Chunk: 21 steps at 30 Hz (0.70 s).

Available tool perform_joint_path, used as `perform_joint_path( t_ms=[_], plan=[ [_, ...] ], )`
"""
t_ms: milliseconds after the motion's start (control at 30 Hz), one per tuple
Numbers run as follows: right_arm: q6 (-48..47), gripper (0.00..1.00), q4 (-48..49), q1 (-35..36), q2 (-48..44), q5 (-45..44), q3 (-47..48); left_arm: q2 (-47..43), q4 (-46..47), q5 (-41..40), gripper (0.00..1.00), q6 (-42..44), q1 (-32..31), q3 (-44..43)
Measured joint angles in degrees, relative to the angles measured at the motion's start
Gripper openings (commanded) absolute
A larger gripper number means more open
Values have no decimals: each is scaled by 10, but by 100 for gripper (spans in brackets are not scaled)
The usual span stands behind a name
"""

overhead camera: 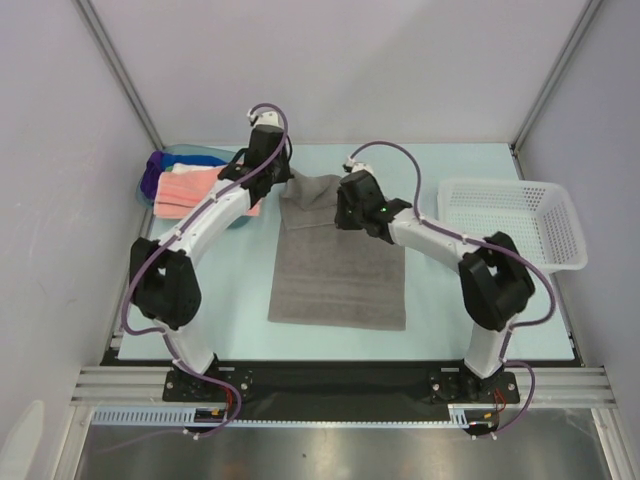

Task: Fold and stack the towels
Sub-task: Fold the towel

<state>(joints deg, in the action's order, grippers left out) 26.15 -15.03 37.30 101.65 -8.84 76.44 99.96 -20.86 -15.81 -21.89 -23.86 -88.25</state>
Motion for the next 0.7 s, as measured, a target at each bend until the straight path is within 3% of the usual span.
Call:
perform_joint_path(
  t_ms=[267, 700],
  plan=[
    [87, 34, 87, 28, 156, 12, 115, 54, -7, -47, 0, 20, 4, -55],
    [254, 38, 164, 62, 293, -5, 197, 91, -13, -71, 0, 40, 24, -80]
  ],
)
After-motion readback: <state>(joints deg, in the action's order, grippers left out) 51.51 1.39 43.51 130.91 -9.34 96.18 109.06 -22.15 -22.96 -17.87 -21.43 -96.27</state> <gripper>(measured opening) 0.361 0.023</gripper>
